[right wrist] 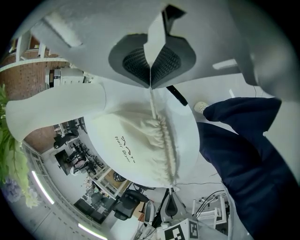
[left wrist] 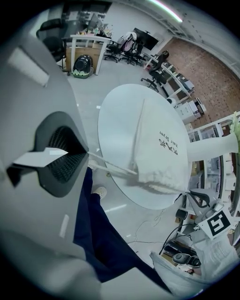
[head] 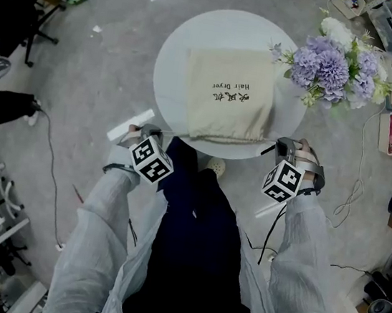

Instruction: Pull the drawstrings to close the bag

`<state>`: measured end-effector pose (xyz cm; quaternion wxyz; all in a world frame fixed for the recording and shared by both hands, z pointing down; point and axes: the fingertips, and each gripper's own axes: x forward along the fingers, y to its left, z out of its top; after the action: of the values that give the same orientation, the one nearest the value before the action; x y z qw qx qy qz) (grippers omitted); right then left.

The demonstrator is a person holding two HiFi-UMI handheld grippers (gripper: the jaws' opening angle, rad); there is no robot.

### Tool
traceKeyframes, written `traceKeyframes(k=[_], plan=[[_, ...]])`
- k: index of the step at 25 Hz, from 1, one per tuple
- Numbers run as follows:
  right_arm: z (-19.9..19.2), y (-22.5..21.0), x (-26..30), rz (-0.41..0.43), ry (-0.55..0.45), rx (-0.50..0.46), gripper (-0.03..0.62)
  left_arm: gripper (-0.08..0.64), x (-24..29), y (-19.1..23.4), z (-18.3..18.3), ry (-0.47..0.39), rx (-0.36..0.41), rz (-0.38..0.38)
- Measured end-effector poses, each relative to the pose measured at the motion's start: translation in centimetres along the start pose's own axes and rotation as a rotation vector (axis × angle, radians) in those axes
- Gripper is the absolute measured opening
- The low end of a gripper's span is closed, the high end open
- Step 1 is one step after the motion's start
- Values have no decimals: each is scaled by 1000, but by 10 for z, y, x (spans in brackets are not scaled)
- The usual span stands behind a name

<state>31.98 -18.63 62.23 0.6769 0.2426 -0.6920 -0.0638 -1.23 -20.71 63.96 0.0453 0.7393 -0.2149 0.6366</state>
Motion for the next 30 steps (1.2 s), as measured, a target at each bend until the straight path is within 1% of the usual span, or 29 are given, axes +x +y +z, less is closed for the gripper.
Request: traceKeyframes(k=[7, 12, 16, 18, 23, 27, 30], plan=[[-19, 3, 0, -5, 49, -41, 9, 18, 0, 7, -13, 29, 27, 18], [-27, 3, 0, -11, 60, -54, 9, 18, -1, 13, -19, 34, 12, 25], [-30, 3, -1, -22, 70, -80, 8, 18, -4, 19, -22, 41, 63, 68], [-32, 2, -1, -28, 83, -103, 8, 18, -4, 21, -26, 51, 68, 76], [-37, 4, -2, -22, 91, -100, 8, 18, -7, 25, -33, 66, 68, 83], [-39, 5, -4, -27, 96, -111, 8, 18, -9, 28, -38, 73, 102, 110], [-45, 7, -3, -13, 119, -106, 8, 18, -9, 31, -43, 84, 93, 114]])
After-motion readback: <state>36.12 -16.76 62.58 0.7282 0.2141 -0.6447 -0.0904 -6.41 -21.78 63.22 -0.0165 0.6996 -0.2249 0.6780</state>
